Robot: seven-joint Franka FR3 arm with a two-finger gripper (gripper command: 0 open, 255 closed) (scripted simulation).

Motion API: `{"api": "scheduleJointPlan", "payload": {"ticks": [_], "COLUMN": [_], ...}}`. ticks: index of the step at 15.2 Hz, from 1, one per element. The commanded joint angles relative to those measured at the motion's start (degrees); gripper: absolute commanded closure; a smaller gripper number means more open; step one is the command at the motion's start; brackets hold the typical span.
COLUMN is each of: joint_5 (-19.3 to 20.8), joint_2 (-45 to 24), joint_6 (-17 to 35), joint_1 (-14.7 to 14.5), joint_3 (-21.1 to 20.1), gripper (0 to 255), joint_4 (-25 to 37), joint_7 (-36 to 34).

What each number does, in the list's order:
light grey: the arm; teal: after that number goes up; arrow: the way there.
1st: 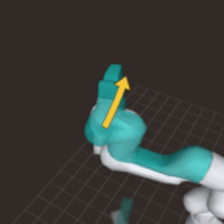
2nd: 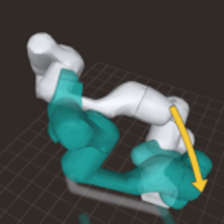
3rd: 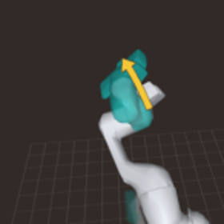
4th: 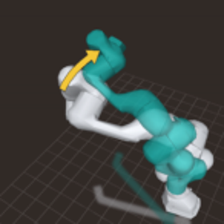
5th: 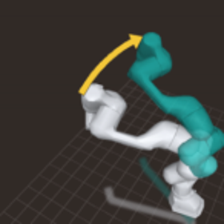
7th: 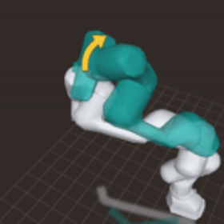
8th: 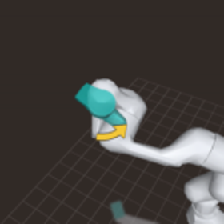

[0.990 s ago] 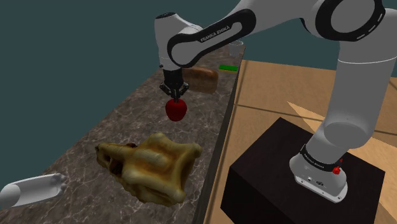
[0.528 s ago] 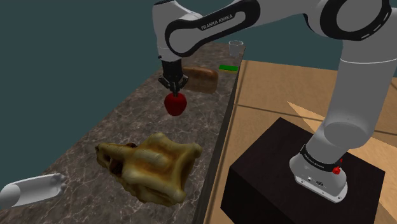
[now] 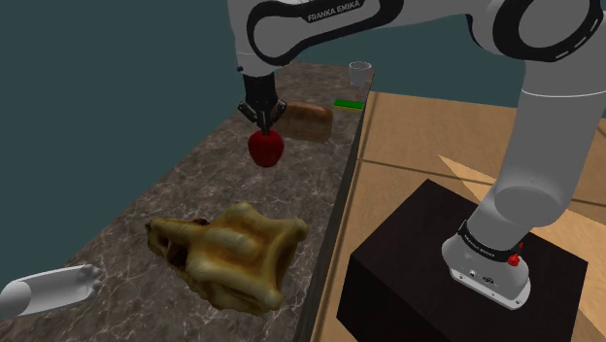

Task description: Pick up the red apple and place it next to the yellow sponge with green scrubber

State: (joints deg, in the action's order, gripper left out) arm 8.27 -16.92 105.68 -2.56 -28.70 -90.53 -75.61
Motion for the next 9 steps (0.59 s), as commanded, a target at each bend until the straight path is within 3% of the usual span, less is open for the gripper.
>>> {"api": "scheduleJointPlan", "payload": {"ticks": [1, 9], "joint_5": [-0.18, -0.23], "joint_2": [0.28, 0.14], "joint_6": [-1.56, -7.78], "joint_1": [-0.02, -0.55], "joint_3": [-0.08, -0.27], "gripper": [255, 255], "joint_4": [1.31, 7.69], "joint_7": [0.13, 0.3]}}
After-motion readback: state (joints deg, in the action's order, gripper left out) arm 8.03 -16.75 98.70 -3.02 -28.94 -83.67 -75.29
